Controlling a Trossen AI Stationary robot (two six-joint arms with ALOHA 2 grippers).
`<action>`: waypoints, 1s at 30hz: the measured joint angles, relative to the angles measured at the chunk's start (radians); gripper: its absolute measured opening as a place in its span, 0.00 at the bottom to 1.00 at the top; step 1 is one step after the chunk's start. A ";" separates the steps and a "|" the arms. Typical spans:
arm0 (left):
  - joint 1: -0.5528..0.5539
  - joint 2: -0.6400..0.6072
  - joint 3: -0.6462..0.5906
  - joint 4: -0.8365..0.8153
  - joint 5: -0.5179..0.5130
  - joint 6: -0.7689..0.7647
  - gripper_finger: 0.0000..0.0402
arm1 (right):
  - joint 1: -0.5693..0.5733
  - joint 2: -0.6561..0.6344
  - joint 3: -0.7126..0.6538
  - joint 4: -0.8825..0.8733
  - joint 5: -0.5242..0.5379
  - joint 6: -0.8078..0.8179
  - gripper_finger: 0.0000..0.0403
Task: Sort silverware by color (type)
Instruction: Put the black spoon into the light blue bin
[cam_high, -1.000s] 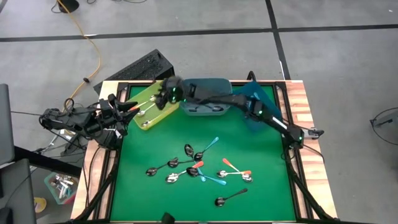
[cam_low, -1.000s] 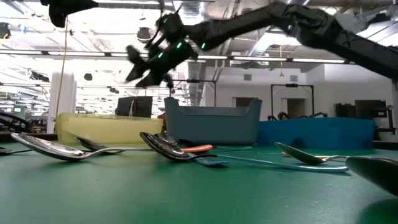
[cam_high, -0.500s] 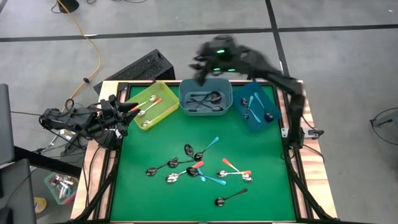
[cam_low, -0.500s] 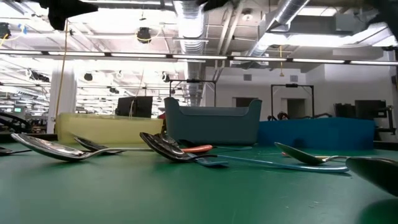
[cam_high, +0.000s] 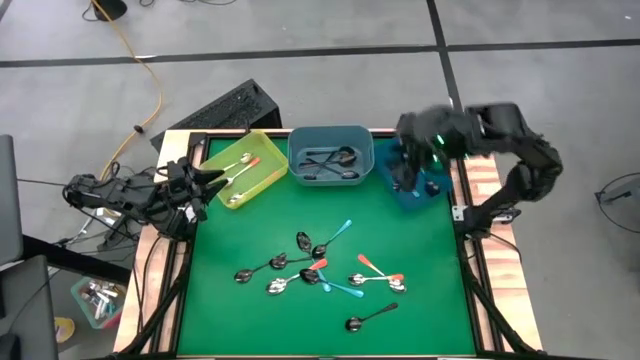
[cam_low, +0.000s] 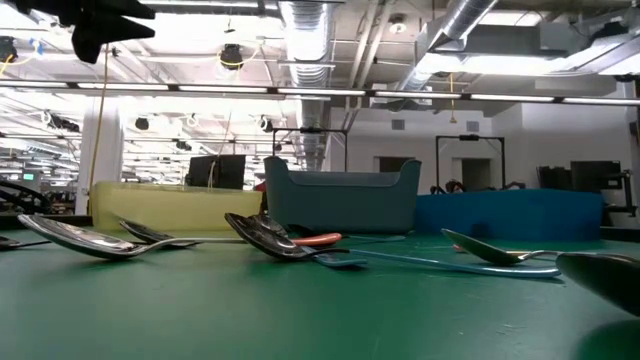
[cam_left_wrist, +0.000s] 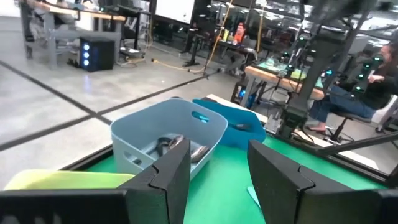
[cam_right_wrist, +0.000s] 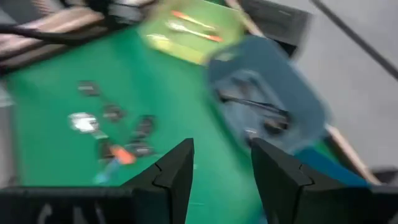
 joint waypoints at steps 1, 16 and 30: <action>0.000 0.000 0.000 -0.010 -0.011 -0.011 0.36 | 0.046 -0.020 -0.043 0.007 0.013 0.024 0.43; 0.000 0.009 0.000 -0.060 -0.083 -0.131 0.36 | 0.610 -0.016 -0.803 0.604 0.013 0.374 0.43; 0.000 0.009 0.000 -0.113 -0.141 -0.179 0.36 | 0.728 0.344 -0.835 0.776 -0.083 0.376 0.43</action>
